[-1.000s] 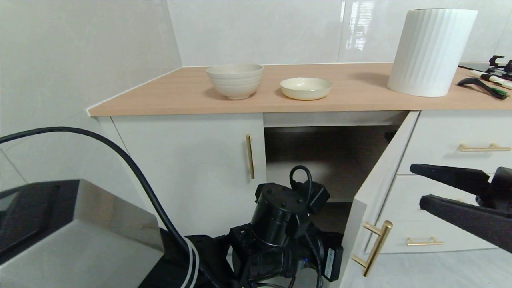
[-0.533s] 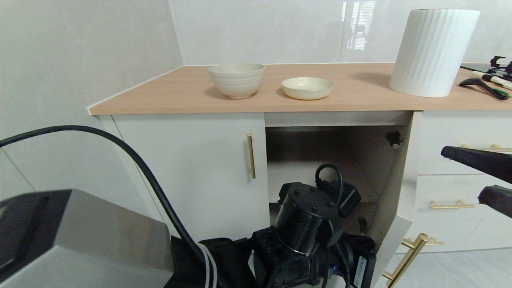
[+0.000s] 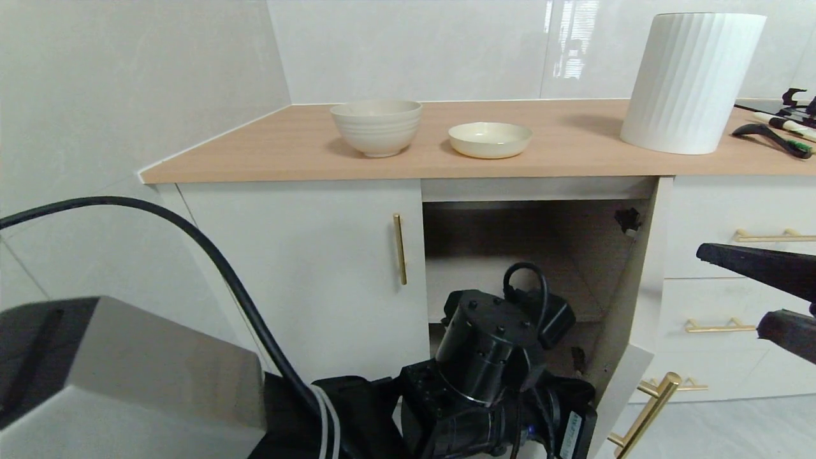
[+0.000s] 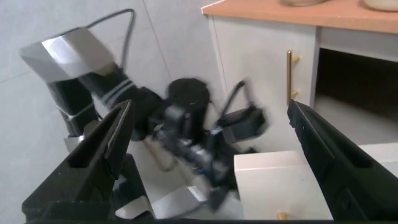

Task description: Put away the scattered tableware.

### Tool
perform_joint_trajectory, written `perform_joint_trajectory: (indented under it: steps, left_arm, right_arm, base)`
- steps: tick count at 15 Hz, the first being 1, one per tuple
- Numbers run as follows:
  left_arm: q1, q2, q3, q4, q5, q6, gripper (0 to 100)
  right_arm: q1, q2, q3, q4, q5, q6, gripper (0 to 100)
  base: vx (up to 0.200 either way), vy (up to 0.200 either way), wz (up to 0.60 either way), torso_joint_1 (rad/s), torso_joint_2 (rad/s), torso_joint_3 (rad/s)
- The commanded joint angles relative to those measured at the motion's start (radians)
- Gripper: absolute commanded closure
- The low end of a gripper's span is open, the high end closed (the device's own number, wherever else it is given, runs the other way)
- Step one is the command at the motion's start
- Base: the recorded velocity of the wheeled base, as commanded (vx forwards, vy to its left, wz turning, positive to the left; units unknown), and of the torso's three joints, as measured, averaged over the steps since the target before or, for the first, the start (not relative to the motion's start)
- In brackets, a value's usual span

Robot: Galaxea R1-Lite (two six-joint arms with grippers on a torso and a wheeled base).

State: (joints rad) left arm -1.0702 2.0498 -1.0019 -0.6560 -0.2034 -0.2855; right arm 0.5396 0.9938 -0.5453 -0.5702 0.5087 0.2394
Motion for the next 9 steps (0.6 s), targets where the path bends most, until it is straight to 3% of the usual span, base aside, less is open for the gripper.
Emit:
perform_joint_trajectory:
  steps: [1, 3, 8, 9]
  left_arm:
    - [0.003, -0.074, 0.083, 0.010, 0.029, 0.035, 100]
    - [0.010, -0.086, 0.117, 0.012, 0.048, 0.043, 100]
    - [0.012, -0.039, 0.094, 0.013, 0.068, 0.043, 100]
    - [0.023, -0.022, 0.069, 0.018, 0.065, 0.043, 100]
  right_arm:
    - [0.000, 0.014, 0.001, 0.000, 0.001, 0.000, 0]
    - [0.000, 0.017, 0.001, 0.000, 0.001, 0.000, 0]
    - [0.000, 0.017, 0.002, 0.001, 0.001, 0.000, 0]
    - [0.000, 0.019, 0.002, 0.001, 0.001, 0.000, 0]
  base:
    - [0.000, 0.000, 0.00, 0.000, 0.00, 0.000]
    - [0.000, 0.000, 0.00, 0.000, 0.00, 0.000]
    - [0.000, 0.000, 0.00, 0.000, 0.00, 0.000]
    - [-0.200, 0.000, 0.00, 0.002, 0.00, 0.007]
